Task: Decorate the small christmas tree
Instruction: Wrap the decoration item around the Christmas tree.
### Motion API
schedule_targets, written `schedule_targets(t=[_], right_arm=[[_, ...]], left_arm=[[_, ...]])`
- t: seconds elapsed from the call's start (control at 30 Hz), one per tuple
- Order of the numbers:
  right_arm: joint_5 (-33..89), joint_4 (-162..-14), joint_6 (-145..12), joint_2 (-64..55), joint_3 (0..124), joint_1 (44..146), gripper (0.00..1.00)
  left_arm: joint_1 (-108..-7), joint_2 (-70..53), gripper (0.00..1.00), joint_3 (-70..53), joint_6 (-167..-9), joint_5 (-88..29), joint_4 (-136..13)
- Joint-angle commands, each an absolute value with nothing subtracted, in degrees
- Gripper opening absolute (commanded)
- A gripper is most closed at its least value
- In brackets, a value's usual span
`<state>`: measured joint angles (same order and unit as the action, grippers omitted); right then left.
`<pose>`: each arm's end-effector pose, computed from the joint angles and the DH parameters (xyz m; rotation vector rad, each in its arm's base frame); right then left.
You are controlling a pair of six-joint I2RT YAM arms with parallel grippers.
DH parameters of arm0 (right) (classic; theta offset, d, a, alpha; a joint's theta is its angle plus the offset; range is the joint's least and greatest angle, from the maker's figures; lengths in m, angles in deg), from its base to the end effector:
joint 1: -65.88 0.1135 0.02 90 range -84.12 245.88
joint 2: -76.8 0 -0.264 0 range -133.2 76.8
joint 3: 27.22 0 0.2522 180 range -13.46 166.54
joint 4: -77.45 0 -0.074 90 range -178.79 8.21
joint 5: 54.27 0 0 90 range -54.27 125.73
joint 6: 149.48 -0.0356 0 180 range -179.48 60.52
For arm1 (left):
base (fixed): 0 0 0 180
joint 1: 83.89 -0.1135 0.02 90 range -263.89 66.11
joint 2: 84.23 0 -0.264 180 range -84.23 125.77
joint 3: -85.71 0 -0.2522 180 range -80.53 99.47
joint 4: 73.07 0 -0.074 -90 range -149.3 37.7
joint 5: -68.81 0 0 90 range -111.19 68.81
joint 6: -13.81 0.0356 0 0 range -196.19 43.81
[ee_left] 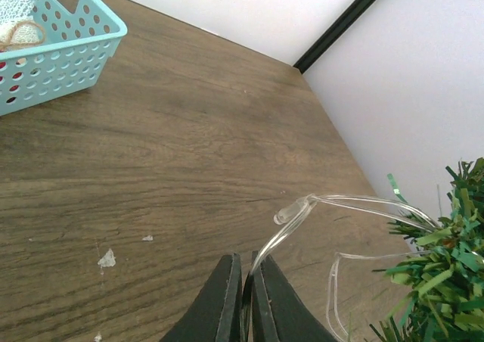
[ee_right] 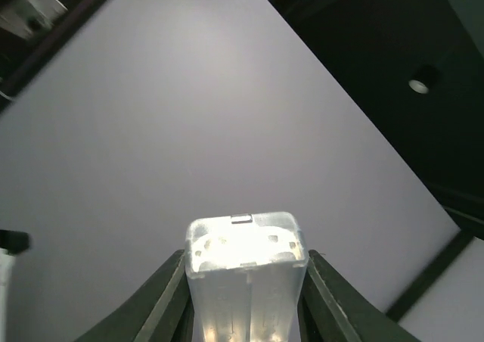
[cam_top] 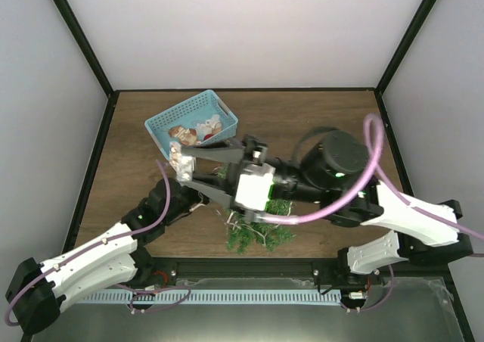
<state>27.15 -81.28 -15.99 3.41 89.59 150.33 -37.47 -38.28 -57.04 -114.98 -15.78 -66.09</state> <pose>0.0168 0.2283 0.5810 -1.1478 0.4102 0.7153 0.1342 -0.1361 0.2355 0.0601 1.9515 -0.9333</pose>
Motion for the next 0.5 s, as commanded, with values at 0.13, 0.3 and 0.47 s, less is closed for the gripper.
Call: schedule_targets(t=[0.13,0.3,0.47], right_arm=[[34.1,-87.9,-14.5,-4.1,98.5,139.3,0.2],[31.0,-87.5,-20.3,-7.9,103.6,131.0,0.2],[30.1,-90.0,-26.6,-11.8,106.5,121.8,0.2]], left_arm=[[-37.6,-38.2,0.07,-56.7,-115.6,-14.6,-66.5],[-37.6,-38.0,0.07,-57.0,-115.7,-14.3,-67.1],[-37.6,-37.8,0.08,-56.8,-115.5,-13.4,-66.7]])
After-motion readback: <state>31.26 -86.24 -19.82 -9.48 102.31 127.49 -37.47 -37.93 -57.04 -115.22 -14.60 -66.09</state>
